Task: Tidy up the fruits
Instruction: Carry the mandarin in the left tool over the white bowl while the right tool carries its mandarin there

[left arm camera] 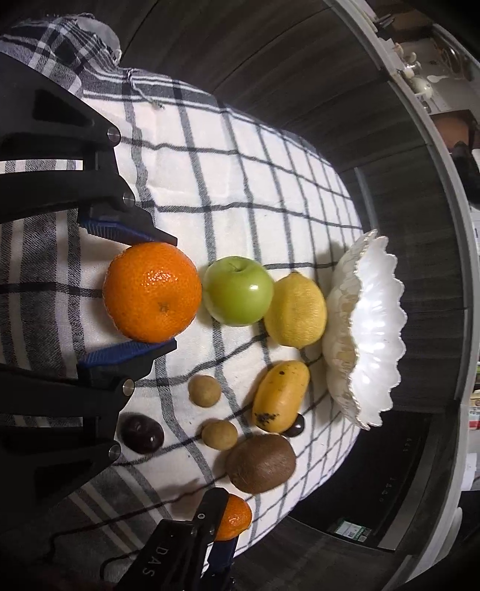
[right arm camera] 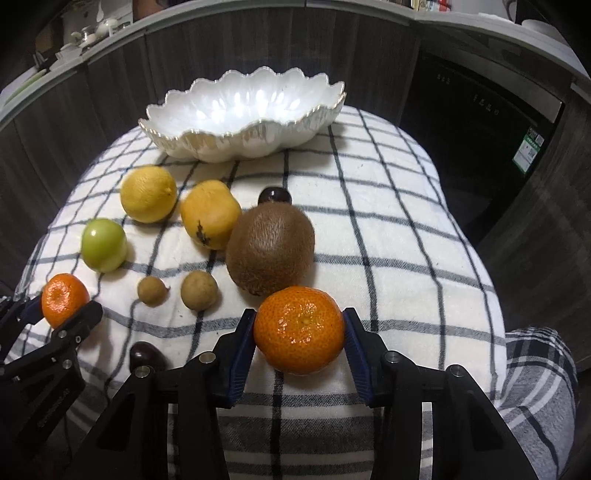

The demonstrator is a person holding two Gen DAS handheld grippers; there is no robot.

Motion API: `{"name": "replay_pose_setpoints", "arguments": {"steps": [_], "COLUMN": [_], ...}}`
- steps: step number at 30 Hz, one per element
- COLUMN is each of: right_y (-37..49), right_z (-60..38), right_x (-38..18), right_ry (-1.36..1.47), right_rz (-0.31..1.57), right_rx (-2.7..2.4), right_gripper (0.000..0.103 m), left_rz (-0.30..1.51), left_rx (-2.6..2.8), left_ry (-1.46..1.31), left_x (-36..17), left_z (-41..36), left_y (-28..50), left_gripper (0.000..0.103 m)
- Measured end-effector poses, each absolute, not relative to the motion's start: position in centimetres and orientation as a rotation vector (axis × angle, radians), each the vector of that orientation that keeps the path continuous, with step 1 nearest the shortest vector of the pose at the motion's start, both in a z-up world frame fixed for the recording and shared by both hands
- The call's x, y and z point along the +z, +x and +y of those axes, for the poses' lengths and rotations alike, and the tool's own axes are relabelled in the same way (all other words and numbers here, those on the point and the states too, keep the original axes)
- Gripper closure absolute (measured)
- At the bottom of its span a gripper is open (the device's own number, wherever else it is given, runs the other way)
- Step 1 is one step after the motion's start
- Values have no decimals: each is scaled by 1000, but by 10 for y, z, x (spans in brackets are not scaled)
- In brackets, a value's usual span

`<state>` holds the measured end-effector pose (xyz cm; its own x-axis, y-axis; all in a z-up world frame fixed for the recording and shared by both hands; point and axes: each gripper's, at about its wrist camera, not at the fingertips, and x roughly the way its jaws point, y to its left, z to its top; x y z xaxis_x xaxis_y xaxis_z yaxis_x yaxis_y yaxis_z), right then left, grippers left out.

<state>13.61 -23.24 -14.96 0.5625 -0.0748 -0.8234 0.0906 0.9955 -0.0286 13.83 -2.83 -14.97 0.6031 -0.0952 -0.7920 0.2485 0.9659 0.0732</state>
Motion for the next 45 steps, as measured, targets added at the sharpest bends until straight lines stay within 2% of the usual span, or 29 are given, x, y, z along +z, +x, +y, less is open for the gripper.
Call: {"name": "replay_pose_setpoints", "arguments": {"steps": [22,45], "right_y": [141,273], "right_z": [-229,-245], "right_x": [-71,-44], "right_ry": [22,26], "right_rz": [782,747], "right_rx": [-47,3], "right_gripper": [56,56], "left_rz": [728,721], "left_rx": [-190,-224], "left_ry": [141,87], "left_x": [-67,-39], "left_z": [-25,-55], "left_y": [143,276], "left_gripper": [57,57]}}
